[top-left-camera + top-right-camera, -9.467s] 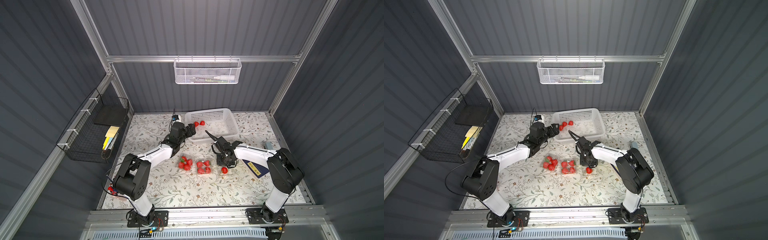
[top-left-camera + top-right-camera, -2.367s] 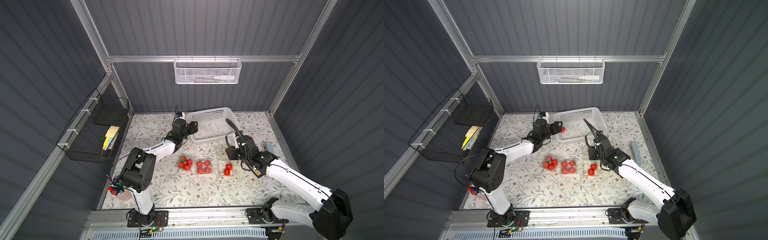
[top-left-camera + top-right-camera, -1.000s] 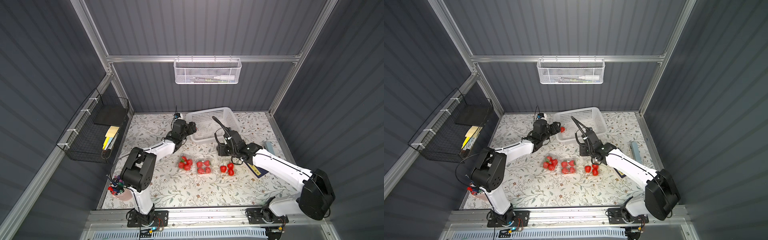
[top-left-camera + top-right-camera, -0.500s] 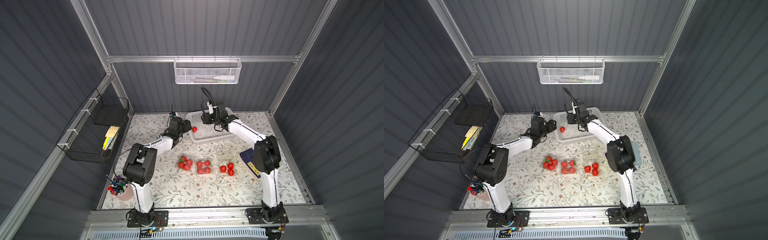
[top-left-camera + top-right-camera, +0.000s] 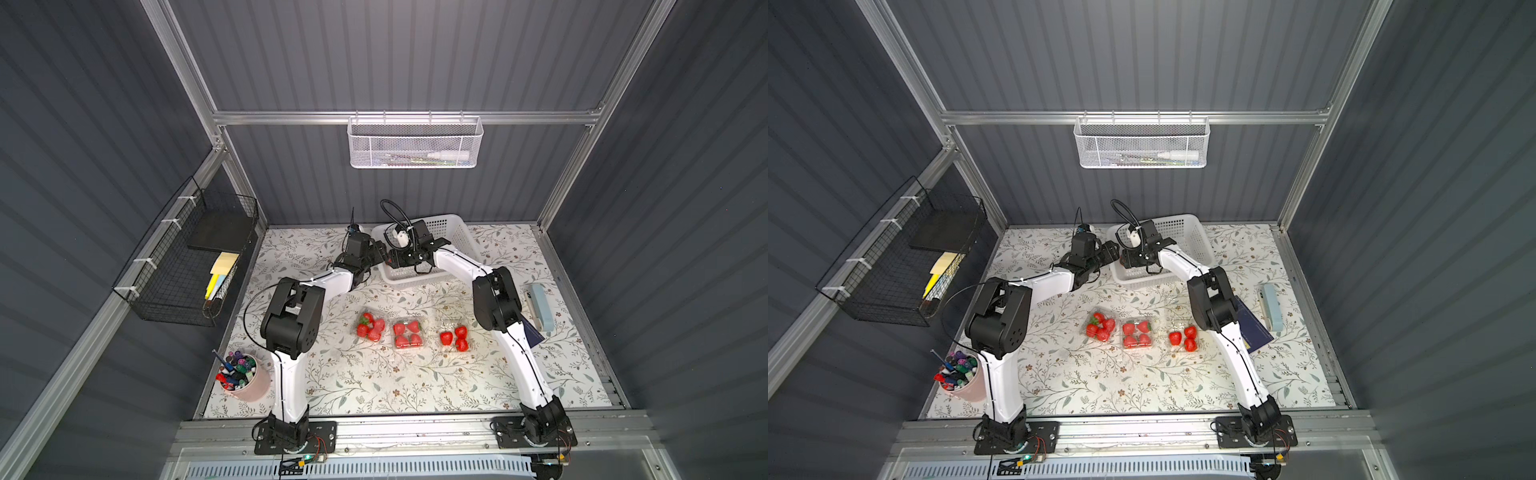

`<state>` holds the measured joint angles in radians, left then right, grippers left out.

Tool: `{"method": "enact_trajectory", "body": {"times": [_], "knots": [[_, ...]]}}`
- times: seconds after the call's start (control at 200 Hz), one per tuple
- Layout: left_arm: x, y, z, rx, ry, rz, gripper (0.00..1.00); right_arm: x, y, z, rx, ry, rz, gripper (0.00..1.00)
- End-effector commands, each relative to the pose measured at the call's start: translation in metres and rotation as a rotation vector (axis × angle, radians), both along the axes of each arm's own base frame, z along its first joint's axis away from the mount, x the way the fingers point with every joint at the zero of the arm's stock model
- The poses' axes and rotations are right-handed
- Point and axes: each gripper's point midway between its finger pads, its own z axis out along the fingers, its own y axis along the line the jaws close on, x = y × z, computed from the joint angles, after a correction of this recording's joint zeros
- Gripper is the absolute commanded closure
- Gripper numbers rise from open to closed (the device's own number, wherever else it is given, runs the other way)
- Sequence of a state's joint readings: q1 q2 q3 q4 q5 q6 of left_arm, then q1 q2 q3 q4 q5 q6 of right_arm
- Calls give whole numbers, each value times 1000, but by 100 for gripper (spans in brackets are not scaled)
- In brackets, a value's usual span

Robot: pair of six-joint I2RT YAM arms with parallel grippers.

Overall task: Pack strawberries into containers
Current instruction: Pick up the strawberry from the basket.

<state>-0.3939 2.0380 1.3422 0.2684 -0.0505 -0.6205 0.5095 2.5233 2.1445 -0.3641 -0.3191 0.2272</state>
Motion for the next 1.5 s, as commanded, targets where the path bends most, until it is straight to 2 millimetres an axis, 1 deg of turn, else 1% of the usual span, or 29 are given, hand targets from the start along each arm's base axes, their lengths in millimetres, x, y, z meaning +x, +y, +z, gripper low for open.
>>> {"method": "enact_trajectory", "body": {"times": [0.0,0.12,0.21,0.32,0.435,0.56,0.645,0.745,0.76,0.91,1.071,1.131,1.231,1.281,1.316,1.421,1.496], "knots": [[3,-6,-6,17,10,-24,25,-3,3,12,30,-19,12,36],[4,-8,-12,14,21,-31,32,0,8,7,50,12,-1,37],[5,-8,-14,20,24,-33,40,1,8,9,48,9,-9,38],[9,-10,-16,35,18,-46,40,4,5,14,39,-6,-20,38],[17,-14,-11,35,1,-52,40,6,6,16,51,-4,-30,38],[28,-12,-1,50,-30,-24,41,8,11,4,66,13,-47,38],[28,-13,0,45,-21,-24,41,13,15,-5,77,15,-59,38],[24,-13,1,28,-11,-20,41,17,22,-13,84,16,-58,40],[23,-14,1,25,-9,-21,41,22,19,-15,65,2,-83,40],[14,-18,-2,19,7,-22,41,30,21,-21,72,-2,-100,46],[11,-25,-8,16,18,-39,41,31,23,-20,81,4,-102,61],[11,-26,-7,15,17,-43,41,29,22,-20,81,11,-106,64],[12,-23,-4,26,7,-35,41,29,20,-12,100,10,-116,72],[12,-22,-2,32,-2,-34,41,28,20,-4,111,1,-118,79],[12,-22,0,34,-8,-38,41,27,18,1,111,-5,-120,83],[9,-23,8,24,-19,-48,41,26,12,30,108,-55,-122,88],[12,-19,16,23,-36,-29,40,24,5,53,102,-104,-133,91]]}}
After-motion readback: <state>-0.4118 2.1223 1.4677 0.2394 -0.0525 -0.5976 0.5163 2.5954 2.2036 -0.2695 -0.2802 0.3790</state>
